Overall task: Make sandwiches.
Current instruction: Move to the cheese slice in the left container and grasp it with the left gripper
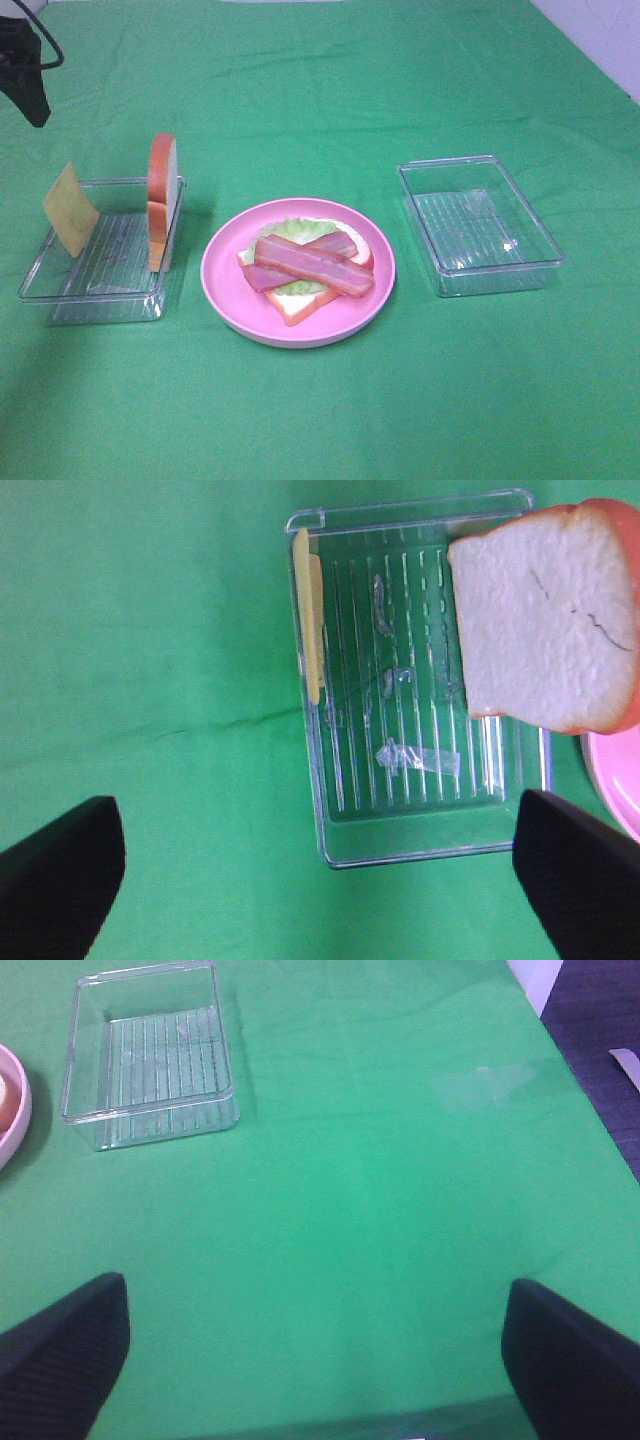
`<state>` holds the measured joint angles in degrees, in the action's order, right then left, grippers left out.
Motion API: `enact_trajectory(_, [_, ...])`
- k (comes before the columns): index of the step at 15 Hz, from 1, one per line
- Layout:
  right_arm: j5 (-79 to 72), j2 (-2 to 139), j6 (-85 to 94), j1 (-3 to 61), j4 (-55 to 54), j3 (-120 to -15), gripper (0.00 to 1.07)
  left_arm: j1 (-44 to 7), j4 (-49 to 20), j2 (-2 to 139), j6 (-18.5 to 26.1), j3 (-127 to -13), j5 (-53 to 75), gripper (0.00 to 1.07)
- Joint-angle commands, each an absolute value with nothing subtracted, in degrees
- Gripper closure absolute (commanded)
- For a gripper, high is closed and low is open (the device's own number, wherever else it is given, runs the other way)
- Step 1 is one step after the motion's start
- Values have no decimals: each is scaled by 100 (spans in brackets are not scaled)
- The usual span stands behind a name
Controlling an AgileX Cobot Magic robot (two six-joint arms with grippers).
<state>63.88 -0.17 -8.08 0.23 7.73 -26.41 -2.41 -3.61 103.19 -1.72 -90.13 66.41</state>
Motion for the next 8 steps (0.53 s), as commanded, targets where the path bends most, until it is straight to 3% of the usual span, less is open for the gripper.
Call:
enact_trajectory(1, [6337, -212, -762, -6, 773, -2618, 11, -212, -458, 10542, -132, -8950, 6515, 6])
enact_trajectory(8, [6337, -212, -762, -6, 773, -2618, 11, -212, -441, 11471, -69, -8950, 5873, 6])
